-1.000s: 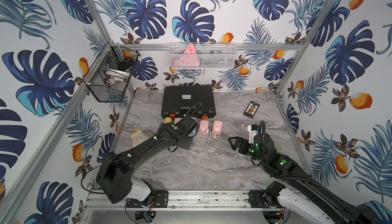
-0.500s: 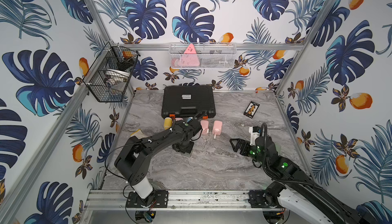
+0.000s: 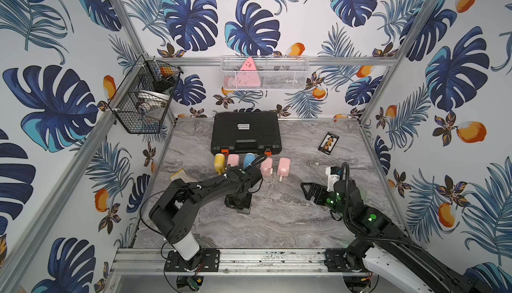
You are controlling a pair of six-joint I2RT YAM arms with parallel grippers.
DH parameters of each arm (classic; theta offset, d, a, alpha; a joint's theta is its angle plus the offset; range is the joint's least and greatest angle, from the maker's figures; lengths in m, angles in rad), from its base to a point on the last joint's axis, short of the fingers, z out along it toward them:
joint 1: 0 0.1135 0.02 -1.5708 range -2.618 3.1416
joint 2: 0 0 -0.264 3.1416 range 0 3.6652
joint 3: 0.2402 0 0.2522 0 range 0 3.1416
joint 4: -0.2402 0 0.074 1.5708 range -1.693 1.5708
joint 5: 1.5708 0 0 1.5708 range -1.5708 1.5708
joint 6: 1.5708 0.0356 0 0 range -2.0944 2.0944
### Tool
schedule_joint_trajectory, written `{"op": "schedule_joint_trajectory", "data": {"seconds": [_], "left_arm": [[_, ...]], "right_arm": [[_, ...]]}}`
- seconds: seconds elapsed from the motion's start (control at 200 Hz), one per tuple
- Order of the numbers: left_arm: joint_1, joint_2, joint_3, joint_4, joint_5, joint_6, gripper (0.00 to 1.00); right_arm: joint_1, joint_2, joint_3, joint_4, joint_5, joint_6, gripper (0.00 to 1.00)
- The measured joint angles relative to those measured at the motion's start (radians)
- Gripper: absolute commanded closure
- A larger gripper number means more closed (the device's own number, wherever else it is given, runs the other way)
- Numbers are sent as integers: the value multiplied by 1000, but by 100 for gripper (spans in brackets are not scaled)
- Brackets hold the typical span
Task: Put the tray back into the pencil sharpener
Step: Place the container at the center of the board.
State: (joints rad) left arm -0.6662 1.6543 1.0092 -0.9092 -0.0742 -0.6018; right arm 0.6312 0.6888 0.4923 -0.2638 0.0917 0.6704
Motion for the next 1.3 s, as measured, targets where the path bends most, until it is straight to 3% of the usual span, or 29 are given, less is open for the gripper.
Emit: {"op": "schedule_joint_trajectory", "data": {"seconds": [0.38, 0.565, 0.866, 0.956, 1.301], "left_arm": [[-26, -38, -27, 35, -8, -58, 66], [-28, -136, -27, 35, -39, -61, 66], [-32, -372, 23, 119, -147, -18, 65], [-32, -397, 55, 179, -191, 18, 60], [-6, -364, 115, 397, -237, 108, 60]], "right_arm": [[0, 15, 21, -33, -1, -9, 1], [0, 3, 27, -59, 10, -7, 2], [-33, 110, 159, -300, 252, 100, 5], [-97, 154, 198, -359, 297, 110, 4], [-531, 275, 255, -426, 251, 132, 0]]}}
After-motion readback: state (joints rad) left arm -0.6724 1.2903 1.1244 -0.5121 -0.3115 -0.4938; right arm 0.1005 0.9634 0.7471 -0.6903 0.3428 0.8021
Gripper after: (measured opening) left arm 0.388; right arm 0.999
